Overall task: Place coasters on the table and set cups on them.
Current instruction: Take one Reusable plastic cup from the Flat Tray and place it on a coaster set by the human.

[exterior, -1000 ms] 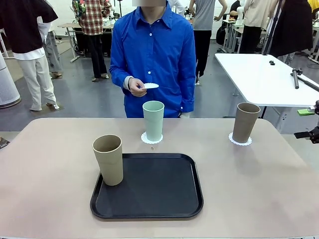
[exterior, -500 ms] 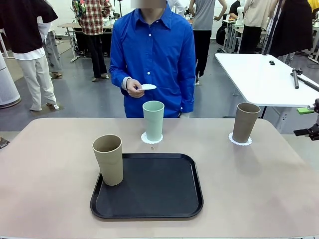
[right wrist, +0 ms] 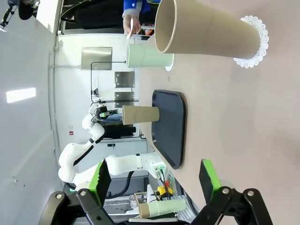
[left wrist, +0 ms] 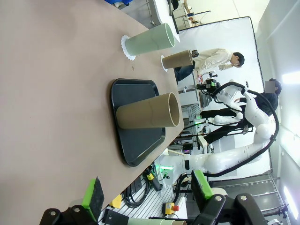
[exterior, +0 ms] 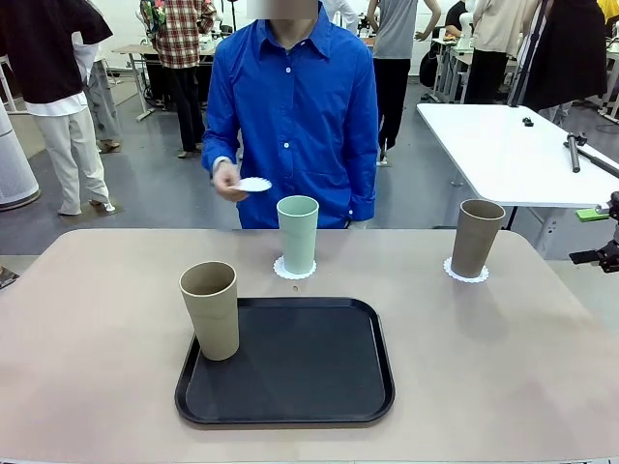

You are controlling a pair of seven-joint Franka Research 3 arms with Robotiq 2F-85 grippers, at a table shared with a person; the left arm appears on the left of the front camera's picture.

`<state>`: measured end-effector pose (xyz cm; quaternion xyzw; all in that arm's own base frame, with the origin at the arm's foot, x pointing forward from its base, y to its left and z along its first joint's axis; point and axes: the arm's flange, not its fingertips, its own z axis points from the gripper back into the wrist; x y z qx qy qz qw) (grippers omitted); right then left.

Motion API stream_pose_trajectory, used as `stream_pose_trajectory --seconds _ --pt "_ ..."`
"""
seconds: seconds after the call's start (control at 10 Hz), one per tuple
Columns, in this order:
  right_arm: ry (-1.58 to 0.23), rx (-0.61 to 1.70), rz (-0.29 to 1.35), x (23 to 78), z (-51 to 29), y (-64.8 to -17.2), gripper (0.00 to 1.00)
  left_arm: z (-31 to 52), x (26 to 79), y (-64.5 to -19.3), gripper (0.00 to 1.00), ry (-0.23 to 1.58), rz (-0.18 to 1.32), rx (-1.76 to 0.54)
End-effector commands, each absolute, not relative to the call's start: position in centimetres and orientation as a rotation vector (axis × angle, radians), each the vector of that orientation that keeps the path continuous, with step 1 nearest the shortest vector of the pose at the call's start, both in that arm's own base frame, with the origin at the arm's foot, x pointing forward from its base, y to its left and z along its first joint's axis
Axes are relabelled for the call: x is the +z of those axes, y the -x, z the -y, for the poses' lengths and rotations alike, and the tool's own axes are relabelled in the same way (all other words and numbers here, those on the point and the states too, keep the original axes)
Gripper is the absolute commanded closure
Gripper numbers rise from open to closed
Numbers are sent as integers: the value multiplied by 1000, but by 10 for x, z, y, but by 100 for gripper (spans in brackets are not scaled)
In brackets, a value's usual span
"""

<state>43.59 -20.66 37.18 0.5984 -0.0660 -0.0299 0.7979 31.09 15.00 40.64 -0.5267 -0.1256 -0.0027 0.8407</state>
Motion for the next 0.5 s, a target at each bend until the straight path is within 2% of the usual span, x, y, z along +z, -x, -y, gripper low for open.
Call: stream_pose_trajectory --seconds 0.0,0.4 --pt "-1288 -64 141 372 207 -435 0 -151 407 -310 0 1129 279 -10" --pt "-1288 -64 141 372 207 -435 0 -151 407 -310 0 1129 279 -10"
